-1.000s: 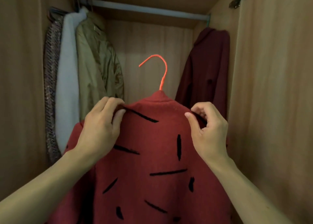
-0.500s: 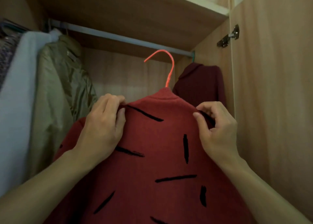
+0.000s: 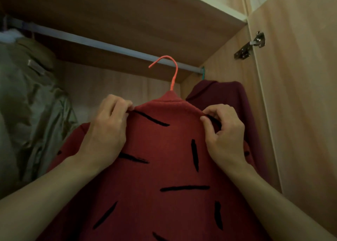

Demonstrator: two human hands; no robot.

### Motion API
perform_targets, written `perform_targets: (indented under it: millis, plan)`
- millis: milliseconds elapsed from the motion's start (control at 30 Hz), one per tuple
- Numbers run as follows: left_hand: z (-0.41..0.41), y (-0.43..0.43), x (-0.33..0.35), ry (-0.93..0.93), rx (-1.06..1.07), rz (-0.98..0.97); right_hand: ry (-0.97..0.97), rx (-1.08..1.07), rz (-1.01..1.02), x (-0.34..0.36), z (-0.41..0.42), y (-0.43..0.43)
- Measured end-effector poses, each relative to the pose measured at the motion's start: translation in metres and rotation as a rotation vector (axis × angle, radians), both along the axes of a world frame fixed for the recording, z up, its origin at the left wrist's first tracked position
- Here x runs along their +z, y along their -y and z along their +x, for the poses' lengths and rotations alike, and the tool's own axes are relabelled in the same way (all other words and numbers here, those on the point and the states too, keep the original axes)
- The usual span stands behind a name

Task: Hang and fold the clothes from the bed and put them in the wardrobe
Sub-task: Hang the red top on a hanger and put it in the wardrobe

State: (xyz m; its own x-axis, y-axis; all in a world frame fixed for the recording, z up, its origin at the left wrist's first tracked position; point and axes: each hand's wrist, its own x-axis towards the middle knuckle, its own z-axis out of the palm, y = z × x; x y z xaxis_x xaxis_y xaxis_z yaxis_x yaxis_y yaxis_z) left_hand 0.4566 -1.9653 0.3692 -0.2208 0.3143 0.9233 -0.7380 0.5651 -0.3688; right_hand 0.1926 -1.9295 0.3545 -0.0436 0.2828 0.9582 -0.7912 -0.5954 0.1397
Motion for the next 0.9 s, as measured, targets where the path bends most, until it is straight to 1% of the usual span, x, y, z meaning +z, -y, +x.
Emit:
perform_targets:
  millis: [100,233,400,500,667,900]
  plan:
    - [-0.016,0.026,0.006,0.001,0.023,-0.057,0.006,-0.013,-0.050,0.008,-0.015,0.029]
    - [-0.032,0.062,0.023,-0.045,0.038,-0.140,-0.016,-0.001,-0.079,0.028,-0.031,0.065]
    - [-0.039,0.107,0.051,-0.031,0.060,-0.164,-0.051,-0.021,-0.102,0.058,-0.039,0.109]
    - [-0.044,0.135,0.069,0.006,0.106,-0.181,-0.074,-0.091,-0.129,0.074,-0.046,0.128]
    - [-0.060,0.180,0.120,0.001,0.077,-0.207,-0.056,-0.191,-0.123,0.118,-0.056,0.155]
    - [-0.095,0.232,0.204,0.006,0.099,-0.139,-0.025,-0.402,-0.122,0.195,-0.075,0.174]
